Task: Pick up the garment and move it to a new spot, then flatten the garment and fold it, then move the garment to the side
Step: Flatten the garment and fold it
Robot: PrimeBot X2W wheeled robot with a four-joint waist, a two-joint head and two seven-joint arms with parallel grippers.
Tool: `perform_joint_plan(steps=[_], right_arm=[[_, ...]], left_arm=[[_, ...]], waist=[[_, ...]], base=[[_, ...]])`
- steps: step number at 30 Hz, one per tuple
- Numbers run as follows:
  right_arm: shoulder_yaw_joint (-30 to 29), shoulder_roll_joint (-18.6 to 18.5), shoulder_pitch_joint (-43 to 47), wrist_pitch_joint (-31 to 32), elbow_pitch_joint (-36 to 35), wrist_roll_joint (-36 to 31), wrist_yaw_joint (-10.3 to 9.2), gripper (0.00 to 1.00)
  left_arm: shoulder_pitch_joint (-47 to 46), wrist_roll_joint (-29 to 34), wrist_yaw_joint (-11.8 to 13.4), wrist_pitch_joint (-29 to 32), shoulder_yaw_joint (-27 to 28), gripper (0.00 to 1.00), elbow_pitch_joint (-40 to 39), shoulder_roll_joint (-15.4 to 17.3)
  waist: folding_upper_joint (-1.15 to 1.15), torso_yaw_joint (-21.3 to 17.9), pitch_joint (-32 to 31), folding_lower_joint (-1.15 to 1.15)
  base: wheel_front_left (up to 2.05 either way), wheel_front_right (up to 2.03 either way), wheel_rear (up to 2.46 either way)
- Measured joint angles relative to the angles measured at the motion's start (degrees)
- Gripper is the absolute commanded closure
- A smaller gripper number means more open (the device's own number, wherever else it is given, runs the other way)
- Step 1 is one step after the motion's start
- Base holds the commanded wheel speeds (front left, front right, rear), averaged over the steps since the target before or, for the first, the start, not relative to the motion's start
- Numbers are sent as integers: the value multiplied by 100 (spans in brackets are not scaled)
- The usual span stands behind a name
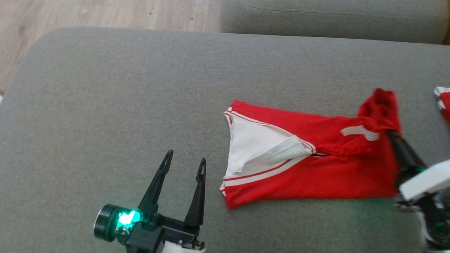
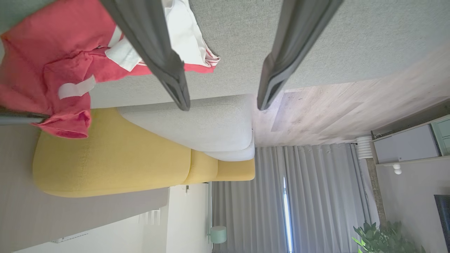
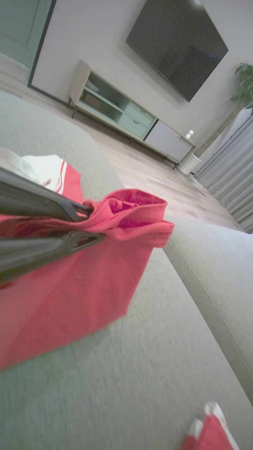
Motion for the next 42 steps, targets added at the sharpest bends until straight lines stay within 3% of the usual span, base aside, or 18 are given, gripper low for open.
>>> perform_joint_plan(steps=[6,10,20,21,22,23,27,33,36,42], right_arm=[[246,858,-148,248,-113,-354,0,100],[552,938,-370,167,33,-567,0,100],[2102,942,-615,-1049,1011,278,0,100],[2218,940,-675,-1144,1106,335,0,91],[2317,939,-737,-1250,1203,377,0,54],[2393,939,-806,-1366,1308,425,0,0],[2711,933,-1065,-1745,1669,781,0,0],[2814,933,-1164,-1824,1510,814,0,0],[2607,804,-1037,-1895,972,158,0,0],[1807,78,-6,-2643,-98,-1147,0,0]], left_arm=[[1,0,-120,0,46,0,40,-81],[-1,0,-177,0,46,0,78,-118],[1,0,-277,0,70,0,152,-186],[1,0,-277,0,83,0,153,-187],[1,0,-277,0,91,0,154,-191],[1,0,-278,0,94,0,156,-194],[1,0,-319,0,96,0,166,-208],[31,0,-320,0,160,0,172,-212],[164,-76,-328,0,255,0,170,-223],[429,-254,-229,0,582,0,148,-230]], waist=[[0,222,24,0],[0,395,31,0],[0,677,18,0],[0,681,13,0],[0,685,8,0],[0,687,2,0],[0,679,-43,0],[0,595,-125,0],[0,514,-218,0],[0,274,-477,0]], base=[[0,0,0],[0,0,0],[0,0,0],[0,0,0],[0,0,0],[0,0,0],[0,0,0],[0,0,0],[0,0,0],[0,0,0]])
